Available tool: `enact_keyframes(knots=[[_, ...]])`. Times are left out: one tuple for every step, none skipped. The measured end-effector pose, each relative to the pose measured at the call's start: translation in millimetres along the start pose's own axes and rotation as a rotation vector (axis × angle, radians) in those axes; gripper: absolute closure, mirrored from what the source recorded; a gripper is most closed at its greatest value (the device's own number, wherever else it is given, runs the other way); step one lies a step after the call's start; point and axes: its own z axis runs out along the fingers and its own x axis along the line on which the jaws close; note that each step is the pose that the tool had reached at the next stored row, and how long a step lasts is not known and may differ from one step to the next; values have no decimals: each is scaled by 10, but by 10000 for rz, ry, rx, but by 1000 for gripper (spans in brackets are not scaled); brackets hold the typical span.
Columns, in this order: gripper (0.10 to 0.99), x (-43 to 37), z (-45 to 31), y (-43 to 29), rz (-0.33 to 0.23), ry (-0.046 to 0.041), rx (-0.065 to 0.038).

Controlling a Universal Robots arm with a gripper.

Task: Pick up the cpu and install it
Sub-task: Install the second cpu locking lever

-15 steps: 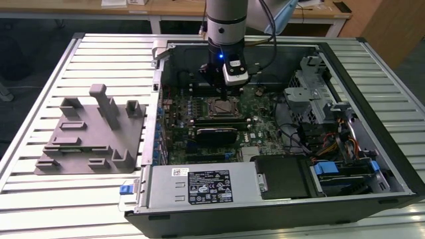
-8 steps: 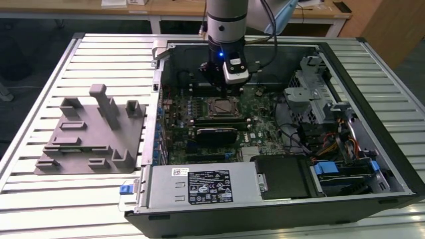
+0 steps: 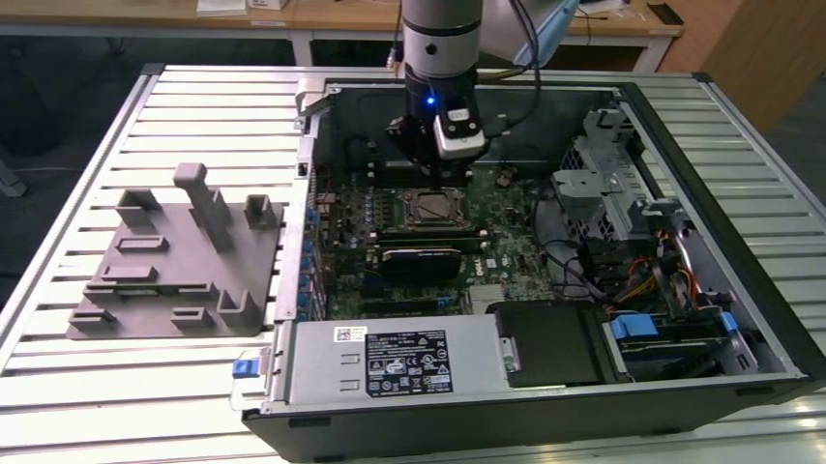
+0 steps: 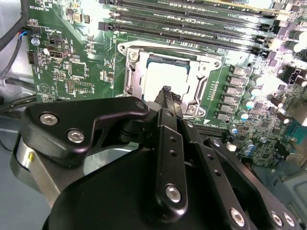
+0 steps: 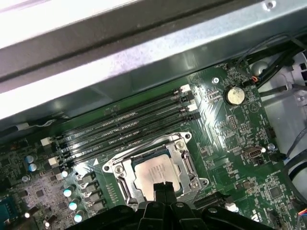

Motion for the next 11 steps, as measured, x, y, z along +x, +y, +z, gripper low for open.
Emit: enact_keyframes(knots=[[980, -5, 0, -13, 0, 1, 0], [980, -12, 1, -30, 0, 0, 0], [980, -19, 1, -49, 1, 1, 1], [980, -28, 2, -71, 1, 1, 1], [980, -37, 2, -93, 1, 0, 0], [980, -46, 3, -114, 1, 0, -1], [980, -54, 4, -134, 1, 0, 0], [980, -63, 4, -154, 0, 0, 0], [980, -71, 5, -176, 0, 0, 0], [980, -79, 5, -196, 0, 0, -1], [980, -87, 6, -215, 0, 0, -1]])
